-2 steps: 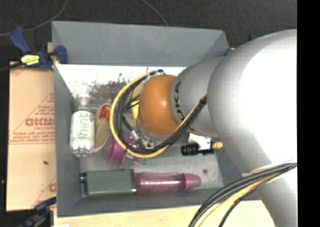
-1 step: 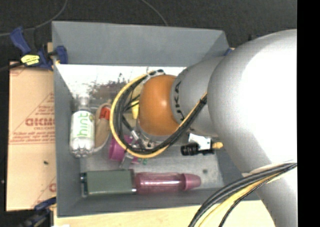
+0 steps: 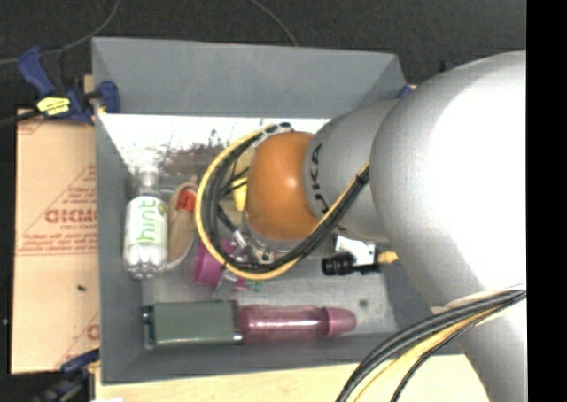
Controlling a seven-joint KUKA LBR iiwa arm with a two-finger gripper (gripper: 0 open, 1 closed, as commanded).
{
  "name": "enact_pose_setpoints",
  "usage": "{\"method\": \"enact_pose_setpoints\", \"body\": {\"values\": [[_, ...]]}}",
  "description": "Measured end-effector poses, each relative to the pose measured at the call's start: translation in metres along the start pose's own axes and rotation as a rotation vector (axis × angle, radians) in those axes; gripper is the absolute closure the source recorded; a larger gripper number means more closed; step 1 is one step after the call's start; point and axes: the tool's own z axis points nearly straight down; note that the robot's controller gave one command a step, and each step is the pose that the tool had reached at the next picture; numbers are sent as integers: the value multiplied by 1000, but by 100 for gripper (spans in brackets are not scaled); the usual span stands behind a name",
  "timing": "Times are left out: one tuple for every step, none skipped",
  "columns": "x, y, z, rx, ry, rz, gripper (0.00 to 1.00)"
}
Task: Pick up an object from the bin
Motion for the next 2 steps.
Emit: {"method": "enact_pose_setpoints", "body": {"values": [[2, -1, -20, 6, 9, -1, 100], [2, -1, -40, 6, 11, -4, 100]]}}
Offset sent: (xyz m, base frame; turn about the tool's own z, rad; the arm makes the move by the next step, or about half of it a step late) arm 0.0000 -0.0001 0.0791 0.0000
